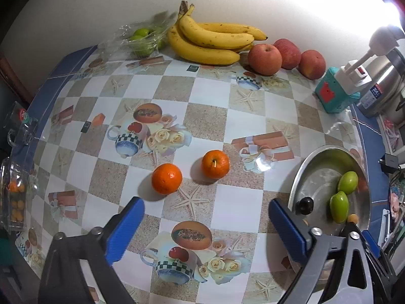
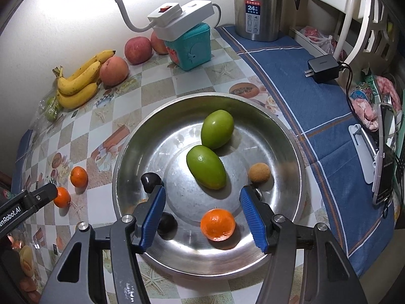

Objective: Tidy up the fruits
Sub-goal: 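Withdraw both open grippers from the tray toward the two tangerines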

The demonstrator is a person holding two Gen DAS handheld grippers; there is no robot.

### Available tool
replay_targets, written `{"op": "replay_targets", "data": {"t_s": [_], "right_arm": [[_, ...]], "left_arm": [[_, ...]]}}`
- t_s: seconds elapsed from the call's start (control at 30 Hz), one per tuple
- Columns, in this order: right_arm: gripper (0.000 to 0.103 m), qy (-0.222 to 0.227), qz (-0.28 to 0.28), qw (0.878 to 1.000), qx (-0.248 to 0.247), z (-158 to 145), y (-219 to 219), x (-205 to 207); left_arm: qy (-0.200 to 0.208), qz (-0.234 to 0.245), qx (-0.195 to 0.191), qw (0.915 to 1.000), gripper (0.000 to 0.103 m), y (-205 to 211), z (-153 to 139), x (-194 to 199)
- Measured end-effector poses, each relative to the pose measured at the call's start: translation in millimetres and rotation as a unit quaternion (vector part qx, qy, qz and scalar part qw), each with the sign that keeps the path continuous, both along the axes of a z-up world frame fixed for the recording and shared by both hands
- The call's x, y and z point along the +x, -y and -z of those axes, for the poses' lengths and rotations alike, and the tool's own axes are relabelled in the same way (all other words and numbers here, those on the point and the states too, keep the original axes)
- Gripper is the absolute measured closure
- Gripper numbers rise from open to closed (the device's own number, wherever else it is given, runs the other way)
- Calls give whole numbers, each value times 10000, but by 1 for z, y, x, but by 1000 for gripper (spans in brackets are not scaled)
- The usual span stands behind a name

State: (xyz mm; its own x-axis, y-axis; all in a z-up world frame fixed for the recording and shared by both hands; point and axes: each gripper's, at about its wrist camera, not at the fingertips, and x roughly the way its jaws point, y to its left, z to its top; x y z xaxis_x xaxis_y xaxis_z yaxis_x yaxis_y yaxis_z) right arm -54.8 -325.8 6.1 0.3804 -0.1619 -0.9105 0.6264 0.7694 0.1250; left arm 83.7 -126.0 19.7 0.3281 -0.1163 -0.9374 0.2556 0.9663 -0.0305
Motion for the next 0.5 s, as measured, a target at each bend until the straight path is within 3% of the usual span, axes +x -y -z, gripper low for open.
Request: {"op": "replay_targets", "data": {"t_s": [0.07, 0.13, 0.2, 0.5], "right_arm": [[39, -11, -13, 10000, -4, 1, 0, 0], [27, -24, -30, 10000, -11, 1, -1, 1], [23, -24, -39, 10000, -14, 2, -1, 2], [23, -44, -61, 10000, -31, 3, 0, 2]], "left_arm": [[1, -26, 24, 10000, 0, -1, 1, 0], [-3, -36, 44, 10000, 0, -1, 2, 1], [-16, -40, 50, 10000, 0, -2, 3, 0], [-67, -43, 89, 9999, 0, -1, 6, 0]]}}
